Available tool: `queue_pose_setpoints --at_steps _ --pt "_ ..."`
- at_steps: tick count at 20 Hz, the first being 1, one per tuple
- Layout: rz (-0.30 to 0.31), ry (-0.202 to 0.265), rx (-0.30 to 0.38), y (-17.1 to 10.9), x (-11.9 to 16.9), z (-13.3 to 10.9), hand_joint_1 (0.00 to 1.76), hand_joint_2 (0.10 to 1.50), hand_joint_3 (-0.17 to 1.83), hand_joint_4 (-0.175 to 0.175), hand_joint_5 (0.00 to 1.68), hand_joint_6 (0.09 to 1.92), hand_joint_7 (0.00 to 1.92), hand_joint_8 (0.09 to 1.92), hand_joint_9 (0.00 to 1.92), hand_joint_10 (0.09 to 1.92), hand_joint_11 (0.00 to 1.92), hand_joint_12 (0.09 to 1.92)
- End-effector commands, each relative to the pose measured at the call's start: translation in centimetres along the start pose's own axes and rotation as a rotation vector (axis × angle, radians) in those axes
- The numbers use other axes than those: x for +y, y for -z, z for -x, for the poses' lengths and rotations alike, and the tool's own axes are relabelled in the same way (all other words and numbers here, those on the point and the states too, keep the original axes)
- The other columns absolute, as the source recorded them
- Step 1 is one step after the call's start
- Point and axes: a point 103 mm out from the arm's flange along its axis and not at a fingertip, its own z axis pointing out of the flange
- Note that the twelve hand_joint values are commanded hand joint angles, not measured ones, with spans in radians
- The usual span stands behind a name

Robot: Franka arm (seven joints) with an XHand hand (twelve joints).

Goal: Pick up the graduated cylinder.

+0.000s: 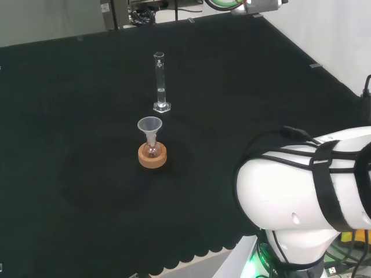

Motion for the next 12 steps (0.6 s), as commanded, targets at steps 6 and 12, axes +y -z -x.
queue_pose_setpoints --at_steps 6,12 --pt "0.006 -0.001 -0.008 -0.03 -0.02 0.02 0.21 1.19 0.37 -0.033 0.24 0.09 0.01 0.55 0.19 0.67 0.15 1.37" --pt "0.006 -0.002 -0.003 -0.71 0.21 0.45 0.21 1.19 0.36 -0.033 0.25 0.09 0.01 0.54 0.19 0.67 0.14 1.37"
